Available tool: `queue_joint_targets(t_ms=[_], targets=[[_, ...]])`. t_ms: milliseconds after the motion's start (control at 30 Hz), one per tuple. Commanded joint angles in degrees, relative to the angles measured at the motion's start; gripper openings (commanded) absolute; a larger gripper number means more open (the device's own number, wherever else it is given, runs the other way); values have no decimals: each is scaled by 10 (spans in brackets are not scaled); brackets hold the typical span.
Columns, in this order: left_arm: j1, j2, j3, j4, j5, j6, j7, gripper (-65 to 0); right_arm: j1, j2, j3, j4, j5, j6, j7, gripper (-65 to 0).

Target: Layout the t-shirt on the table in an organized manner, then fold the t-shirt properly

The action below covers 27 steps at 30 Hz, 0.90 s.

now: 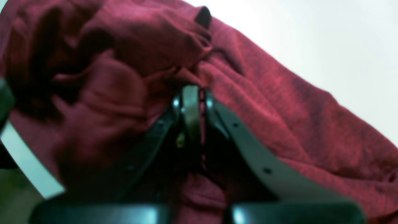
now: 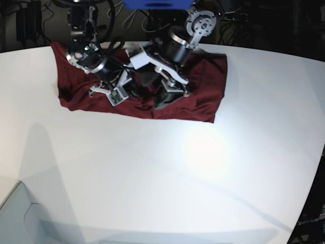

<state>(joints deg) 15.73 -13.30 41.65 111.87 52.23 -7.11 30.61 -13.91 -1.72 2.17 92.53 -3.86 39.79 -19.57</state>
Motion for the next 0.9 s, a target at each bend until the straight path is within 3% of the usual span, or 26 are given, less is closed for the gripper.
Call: queue_joint_targets(t_ms=[0, 100, 200, 400, 700, 867], targets=[[11, 4, 1, 18, 1, 9, -9, -165, 3, 1, 0, 17, 11, 2, 14, -650], [27, 5, -23, 18, 1, 9, -14, -165, 3, 1, 9, 24, 11, 2, 14, -640], [37, 8, -45, 18, -1, 9, -15, -165, 2, 0, 33, 39, 12, 2, 14, -580], [41, 16, -70, 31, -3, 9, -15, -165, 2, -2, 70, 59, 14, 2, 13, -518], [40, 102, -132, 31, -4, 8, -15, -165, -22, -2, 75, 62, 15, 2, 16, -285], [38, 143, -195, 31, -6, 7, -16, -164, -33, -4, 118, 77, 15, 2, 16, -239]])
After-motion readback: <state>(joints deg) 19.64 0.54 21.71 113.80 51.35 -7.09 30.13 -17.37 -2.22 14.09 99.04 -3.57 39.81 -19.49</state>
